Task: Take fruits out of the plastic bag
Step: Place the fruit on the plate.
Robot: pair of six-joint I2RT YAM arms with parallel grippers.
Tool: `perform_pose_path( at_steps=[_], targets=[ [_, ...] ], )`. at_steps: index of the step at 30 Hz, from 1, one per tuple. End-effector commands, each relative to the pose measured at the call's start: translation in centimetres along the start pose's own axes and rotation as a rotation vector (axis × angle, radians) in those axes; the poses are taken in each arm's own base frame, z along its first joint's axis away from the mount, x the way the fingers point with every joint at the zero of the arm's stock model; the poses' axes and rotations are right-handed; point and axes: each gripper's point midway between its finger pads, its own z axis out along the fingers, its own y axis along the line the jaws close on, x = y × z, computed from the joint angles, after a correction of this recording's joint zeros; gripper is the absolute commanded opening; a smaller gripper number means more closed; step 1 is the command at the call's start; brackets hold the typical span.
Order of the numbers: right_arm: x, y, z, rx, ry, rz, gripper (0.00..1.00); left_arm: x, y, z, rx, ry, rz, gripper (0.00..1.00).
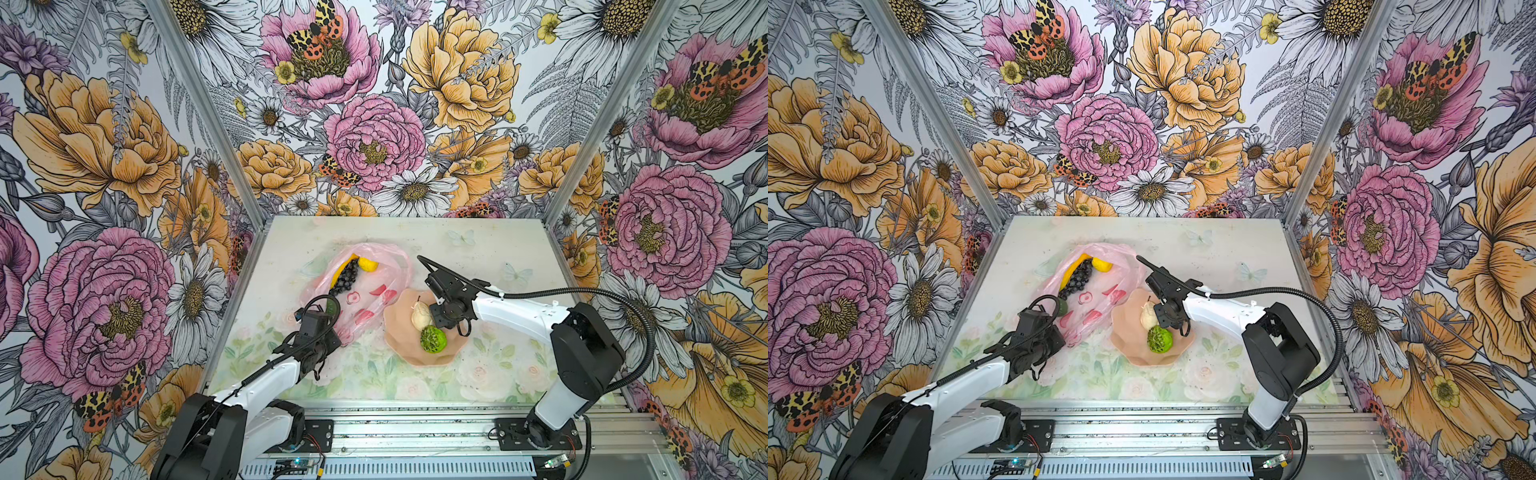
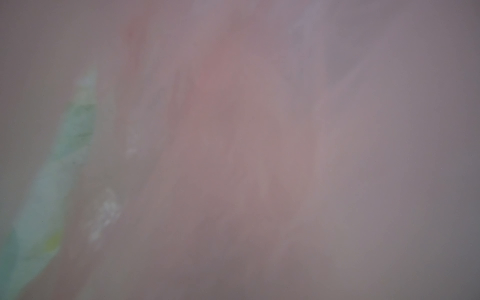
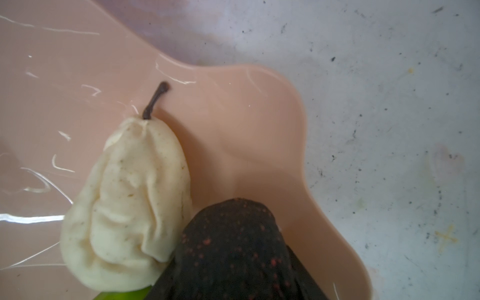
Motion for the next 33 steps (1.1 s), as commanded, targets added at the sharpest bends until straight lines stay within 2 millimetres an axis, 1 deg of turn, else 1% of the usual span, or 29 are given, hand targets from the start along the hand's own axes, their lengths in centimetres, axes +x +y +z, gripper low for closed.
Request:
perform_pose_path(
  at_steps=[1, 10, 13, 18, 24, 28, 30, 33],
  targets=[
    [-0.2, 0.5, 0.5, -0.003, -0.012, 0.0, 0.51, -0.2, -0.9, -0.2, 0.025, 0.0, 0.014, 0.0],
    [-0.3, 0.4, 0.2, 0.009, -0.026, 0.0, 0.61, -0.3, -1.0, -0.3, 0.029, -0.006, 0.015, 0.0],
    [-0.4, 0.5, -0.1, 0.006, -0.033, 0.001, 0.62, -0.3, -0.9, -0.3, 0.03, -0.009, 0.012, 0.0],
    [-0.6, 0.6, -0.6, -0.003, -0.047, 0.003, 0.61, -0.4, -0.9, -0.3, 0.029, -0.011, 0.012, 0.0],
    [-1.4, 0.8, -2.8, -0.035, -0.098, 0.023, 0.61, -0.3, -1.3, -0.3, 0.044, 0.002, 0.023, 0.0],
    [-2.0, 0.8, -4.3, -0.047, -0.139, 0.035, 0.63, -0.6, -1.9, -0.5, 0.05, 0.008, 0.041, 0.0],
    [-2.6, 1.0, -5.5, -0.063, -0.168, 0.046, 0.64, -0.6, -2.2, -0.7, 0.064, 0.02, 0.051, 0.0],
    [-4.3, 2.2, -7.8, -0.103, -0.238, 0.069, 0.64, -0.7, -2.3, -1.6, 0.069, 0.035, 0.064, 0.13]
  ],
)
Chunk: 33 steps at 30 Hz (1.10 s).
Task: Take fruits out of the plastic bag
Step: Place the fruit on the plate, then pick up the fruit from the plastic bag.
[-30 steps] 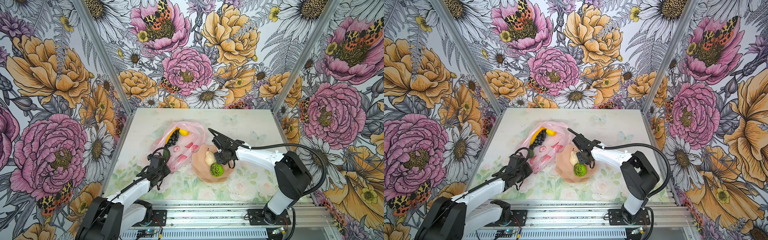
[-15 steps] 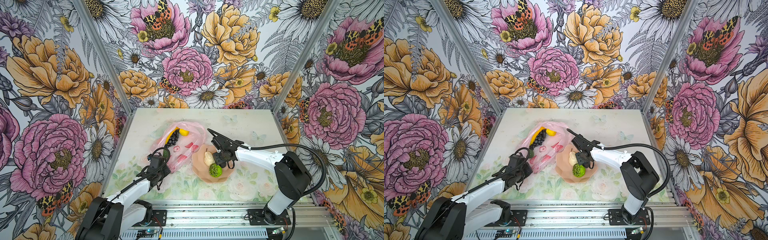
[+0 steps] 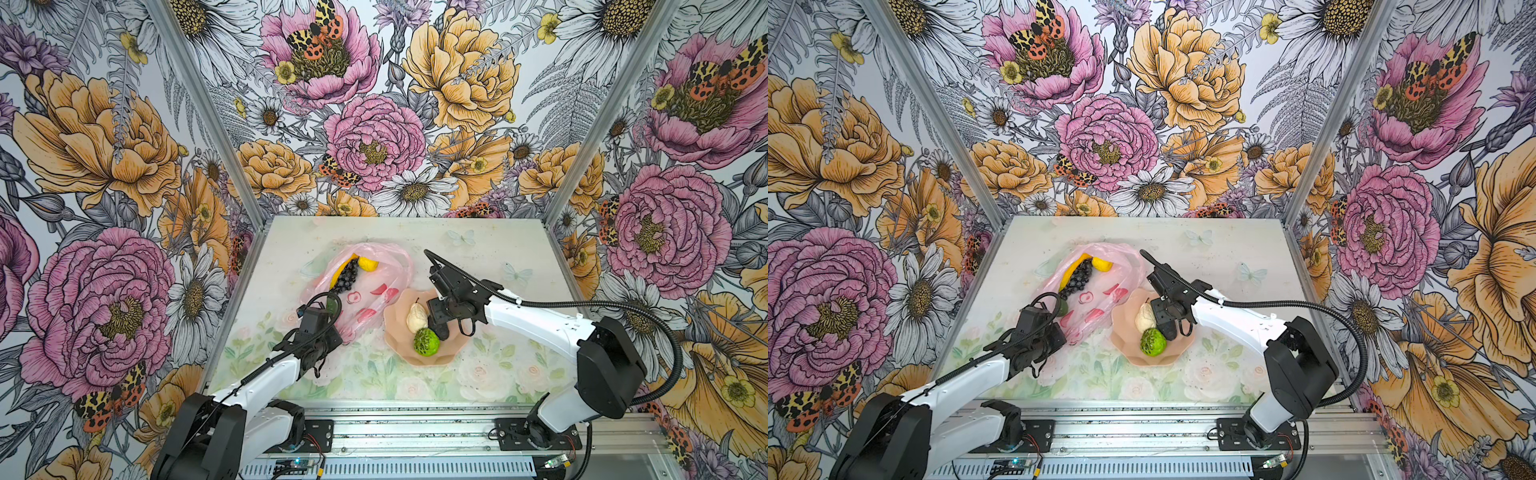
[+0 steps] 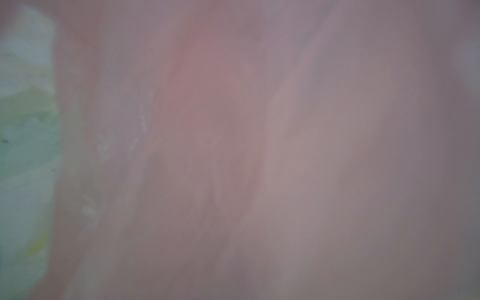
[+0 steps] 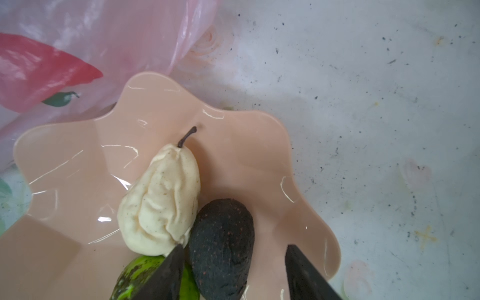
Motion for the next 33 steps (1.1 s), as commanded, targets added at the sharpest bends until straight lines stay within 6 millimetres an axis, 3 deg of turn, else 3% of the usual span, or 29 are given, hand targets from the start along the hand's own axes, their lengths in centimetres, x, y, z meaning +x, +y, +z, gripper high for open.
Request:
perform_pose_path(
  at_steps=[1, 3, 7, 11, 15, 21, 23, 26, 30, 33],
  targets=[
    [-3.4, 2.2, -3.4, -0.058, -0.121, 0.037, 0.64, -0.5, -0.9, -1.3, 0.038, 0.005, 0.027, 0.19],
    [-5.1, 3.9, -4.3, -0.079, -0.169, 0.023, 0.64, -0.8, -0.7, -2.1, 0.044, -0.015, 0.016, 0.31],
    [-7.7, 10.1, -5.2, -0.181, -0.238, -0.041, 0.64, -1.7, 0.0, -4.1, 0.023, -0.072, -0.018, 0.53],
    [-9.4, 14.8, -4.1, -0.243, -0.252, -0.082, 0.63, -2.7, 1.0, -6.6, -0.01, -0.151, -0.047, 0.72],
    [-9.9, 17.8, -1.8, -0.279, -0.228, -0.094, 0.63, -4.3, 2.1, -8.4, -0.073, -0.233, -0.064, 0.8],
    [-9.5, 19.6, 1.9, -0.283, -0.182, -0.085, 0.63, -7.3, 1.7, -7.7, -0.156, -0.262, -0.025, 0.86],
    [-9.5, 20.0, 2.7, -0.292, -0.175, -0.078, 0.63, -8.7, 0.7, -7.0, -0.148, -0.266, -0.011, 0.87],
    [-9.5, 20.6, 3.6, -0.31, -0.168, -0.06, 0.63, -10.6, -0.9, -5.6, -0.16, -0.261, 0.034, 0.9],
    [-9.8, 21.4, 4.2, -0.337, -0.177, -0.033, 0.63, -12.3, -0.8, -3.1, -0.224, -0.209, 0.043, 0.98],
    [-10.3, 21.3, 4.5, -0.341, -0.188, 0.002, 0.64, -12.9, -1.1, -1.4, -0.229, -0.187, 0.05, 0.99]
  ],
)
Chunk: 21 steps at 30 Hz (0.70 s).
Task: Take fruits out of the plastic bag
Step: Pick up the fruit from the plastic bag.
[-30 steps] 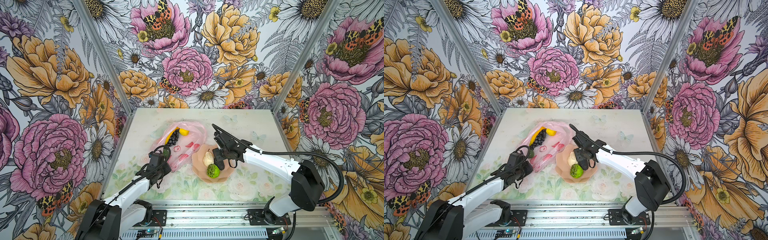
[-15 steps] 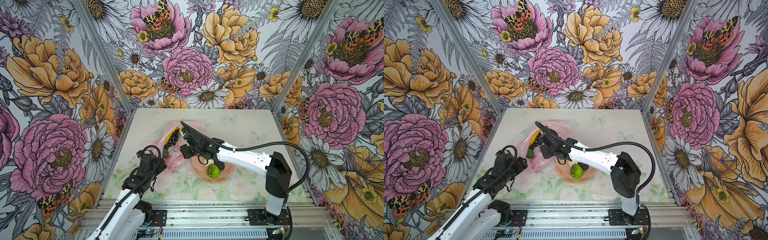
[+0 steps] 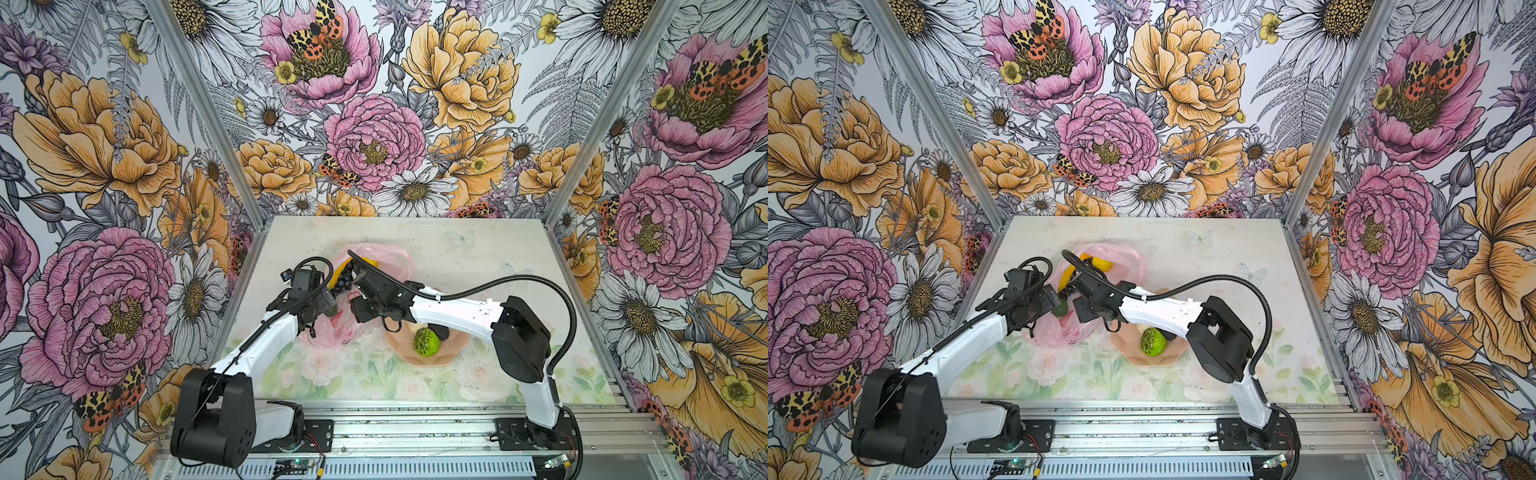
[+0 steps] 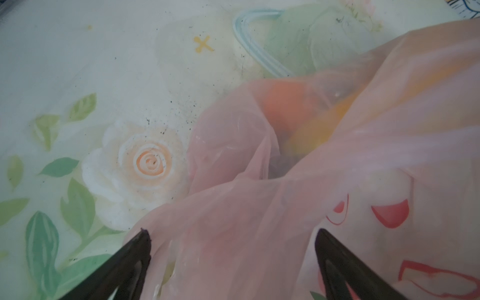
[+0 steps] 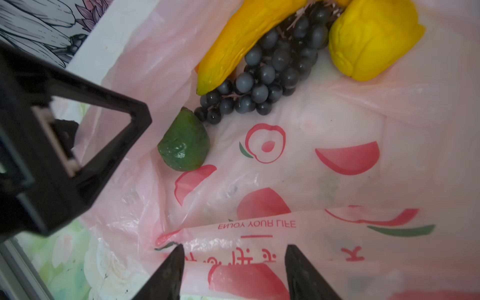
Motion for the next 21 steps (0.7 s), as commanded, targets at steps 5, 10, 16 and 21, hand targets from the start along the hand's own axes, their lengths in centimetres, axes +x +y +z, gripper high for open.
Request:
perform_pose_path(
  at_steps=[5, 10, 16, 21],
  targets=[
    [-2.3, 1.1, 1.1, -0.05, -0.073, 0.086, 0.64, -1.4, -2.2, 1.9, 0.044, -0.003, 0.037, 0.96],
    [-2.4, 1.9, 2.4, -0.095, -0.055, 0.122, 0.64, -0.7, -1.3, 2.9, 0.065, 0.037, -0.024, 0.73],
    [-2.4, 3.5, 4.4, -0.155, -0.02, 0.217, 0.64, -0.8, 0.8, 2.3, 0.11, -0.009, -0.145, 0.39],
    [-3.1, 4.7, 6.1, -0.205, -0.007, 0.255, 0.64, -0.5, 2.2, 1.9, 0.132, -0.029, -0.196, 0.28]
  ],
)
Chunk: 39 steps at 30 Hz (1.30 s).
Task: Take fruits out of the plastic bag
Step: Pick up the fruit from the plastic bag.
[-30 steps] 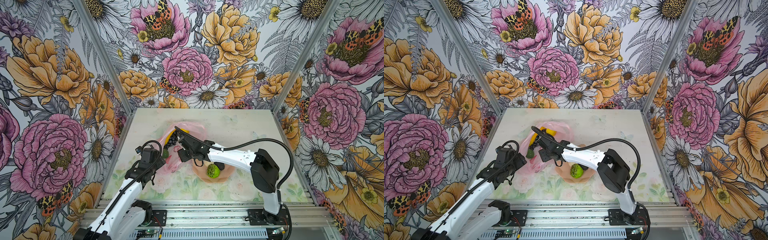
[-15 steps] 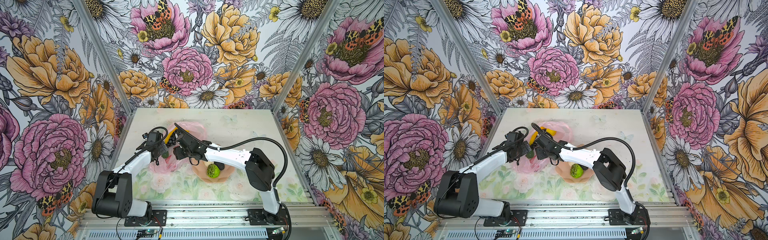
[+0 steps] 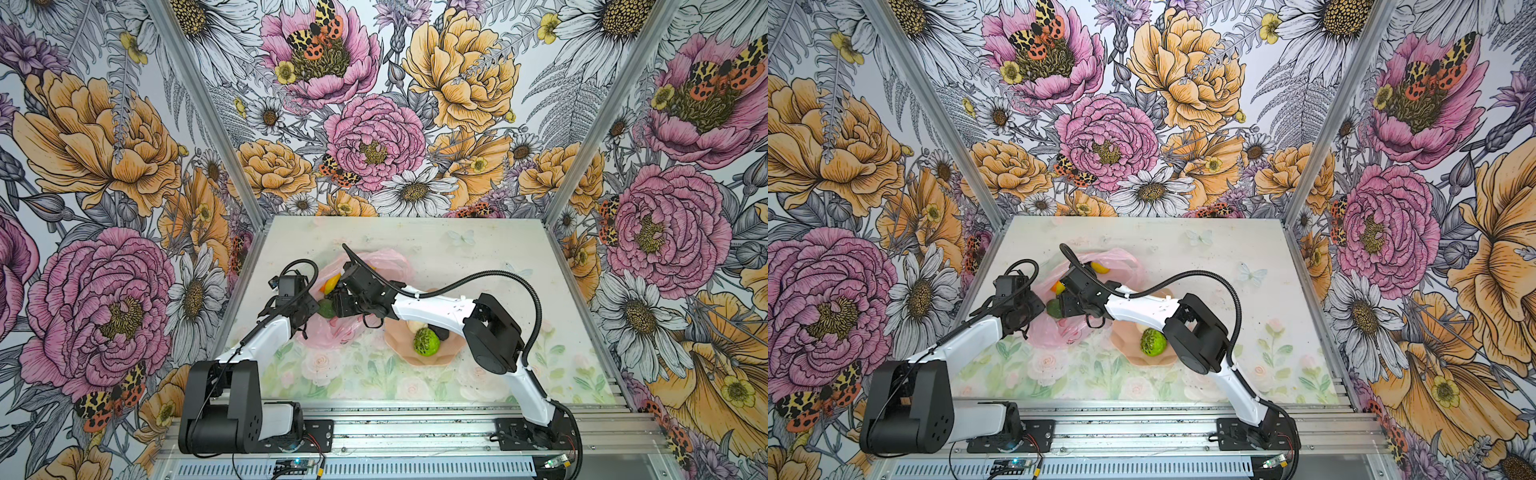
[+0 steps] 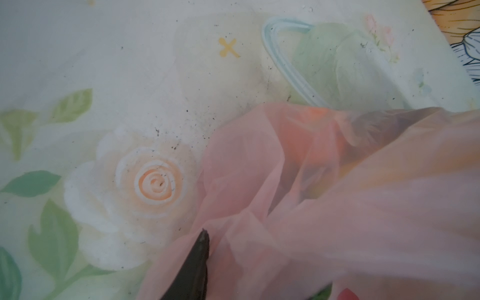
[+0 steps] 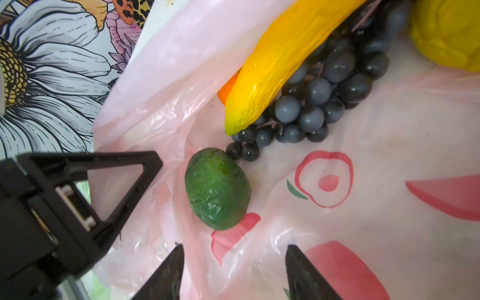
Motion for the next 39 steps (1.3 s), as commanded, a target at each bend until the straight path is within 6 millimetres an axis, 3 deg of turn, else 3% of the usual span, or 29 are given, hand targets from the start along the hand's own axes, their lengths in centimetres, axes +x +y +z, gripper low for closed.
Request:
perform_pose_path(
  at_steps=[1, 14, 20, 25, 34, 39],
  targets=[
    [-1.3, 1.3, 1.0, -0.061, -0.012, 0.051, 0.65, -0.4, -0.2, -0.4, 0.065, -0.029, -0.045, 0.27],
    [-1.3, 2.4, 5.6, -0.143, 0.028, 0.037, 0.71, -0.2, 0.6, 0.2, 0.114, -0.018, -0.109, 0.16],
    [-0.4, 3.6, 6.8, -0.171, 0.046, 0.01, 0.71, 0.1, 0.7, 0.4, 0.124, -0.014, -0.11, 0.15],
    [1.0, 3.0, 8.3, -0.146, 0.076, 0.009, 0.7, 0.2, 0.8, 0.4, 0.123, -0.013, -0.11, 0.14],
    [2.1, 2.7, 8.9, -0.123, 0.1, -0.021, 0.69, 0.5, 1.0, 0.6, 0.12, -0.01, -0.111, 0.14],
    [2.2, 2.7, 8.6, -0.117, 0.103, -0.029, 0.61, 0.5, 1.2, 0.7, 0.118, -0.011, -0.114, 0.15]
  ],
)
